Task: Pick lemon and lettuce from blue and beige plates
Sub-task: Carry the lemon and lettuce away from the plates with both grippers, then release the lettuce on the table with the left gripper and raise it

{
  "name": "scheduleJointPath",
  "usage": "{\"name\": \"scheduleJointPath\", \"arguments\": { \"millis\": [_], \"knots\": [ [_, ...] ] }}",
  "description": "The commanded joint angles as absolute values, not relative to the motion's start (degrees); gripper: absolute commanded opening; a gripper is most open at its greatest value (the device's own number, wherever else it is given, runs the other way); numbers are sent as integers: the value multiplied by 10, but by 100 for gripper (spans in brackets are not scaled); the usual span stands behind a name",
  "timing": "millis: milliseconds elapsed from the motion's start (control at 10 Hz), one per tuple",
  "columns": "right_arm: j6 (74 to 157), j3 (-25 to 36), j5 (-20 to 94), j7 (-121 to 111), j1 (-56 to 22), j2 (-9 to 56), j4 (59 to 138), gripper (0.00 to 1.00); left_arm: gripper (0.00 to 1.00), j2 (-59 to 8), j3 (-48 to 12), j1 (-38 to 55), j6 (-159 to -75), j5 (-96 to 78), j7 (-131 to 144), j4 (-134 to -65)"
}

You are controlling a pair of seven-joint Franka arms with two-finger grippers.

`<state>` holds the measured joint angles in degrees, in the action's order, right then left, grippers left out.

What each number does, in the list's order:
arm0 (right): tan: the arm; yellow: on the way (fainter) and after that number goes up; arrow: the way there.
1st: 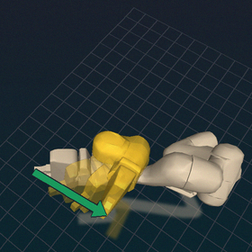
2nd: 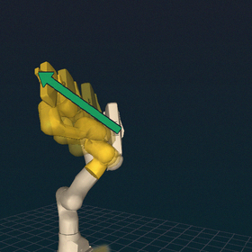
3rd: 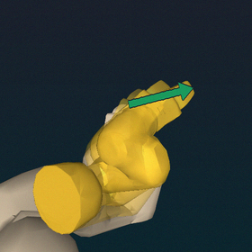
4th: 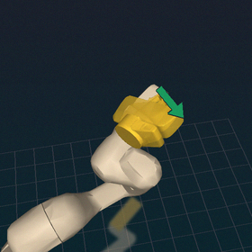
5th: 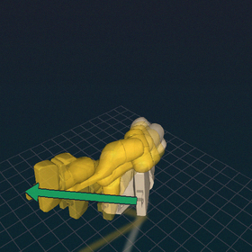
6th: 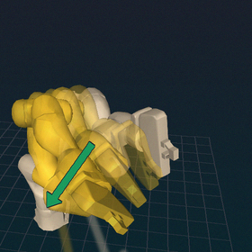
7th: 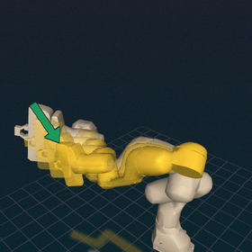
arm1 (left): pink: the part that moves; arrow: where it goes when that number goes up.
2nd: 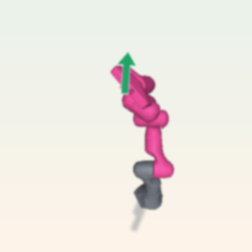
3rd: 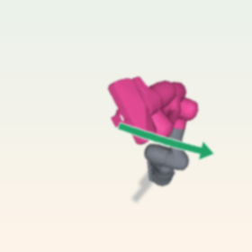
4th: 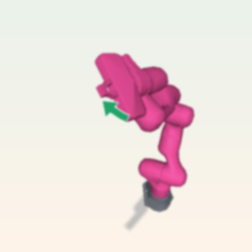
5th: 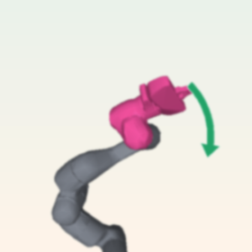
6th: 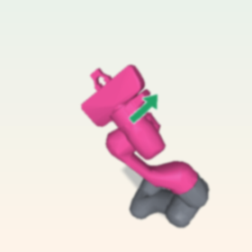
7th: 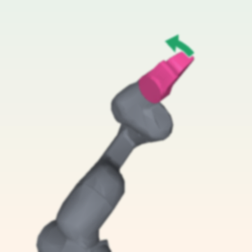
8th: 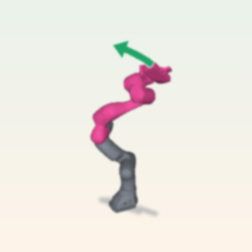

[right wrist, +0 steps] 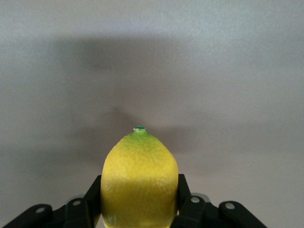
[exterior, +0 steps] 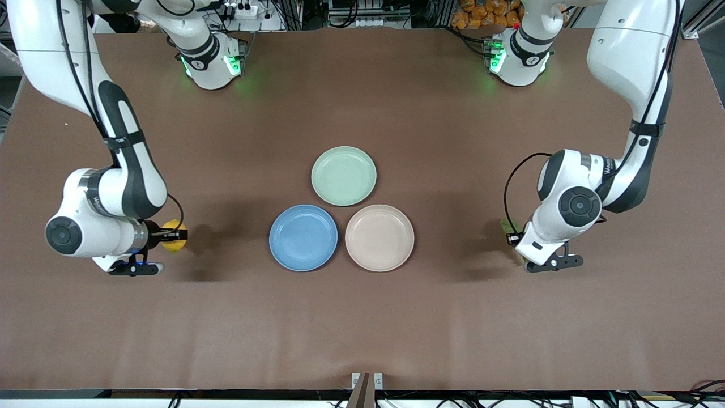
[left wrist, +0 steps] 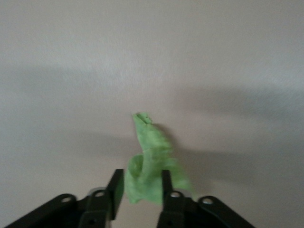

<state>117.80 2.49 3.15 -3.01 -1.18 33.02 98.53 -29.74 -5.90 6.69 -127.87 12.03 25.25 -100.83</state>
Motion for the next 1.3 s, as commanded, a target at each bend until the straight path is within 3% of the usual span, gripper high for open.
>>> {"name": "scheduleJointPath", "arguments": {
  "millis": [0,400,600,700,800,1200],
  "knots": [
    [1207,16,23,-45,2,300,1033,0,100,-228,-62,65,-1262,114,221,-1007],
    [1258,15,23,-47,0,307,1063,1,100,-122,-83,66,-1137,105,219,-942],
    [1259,15,23,-47,0,311,1063,40,100,-99,-88,63,-1029,95,216,-885],
    [1259,14,23,-47,-2,314,1063,84,100,-79,-88,62,-1008,93,187,-884],
    [1257,13,25,-47,1,314,1062,100,100,-60,-83,62,-1001,89,140,-885],
    [1175,8,29,-52,-5,272,1023,100,100,-6,-80,25,-962,31,67,-899]
  ]
}}
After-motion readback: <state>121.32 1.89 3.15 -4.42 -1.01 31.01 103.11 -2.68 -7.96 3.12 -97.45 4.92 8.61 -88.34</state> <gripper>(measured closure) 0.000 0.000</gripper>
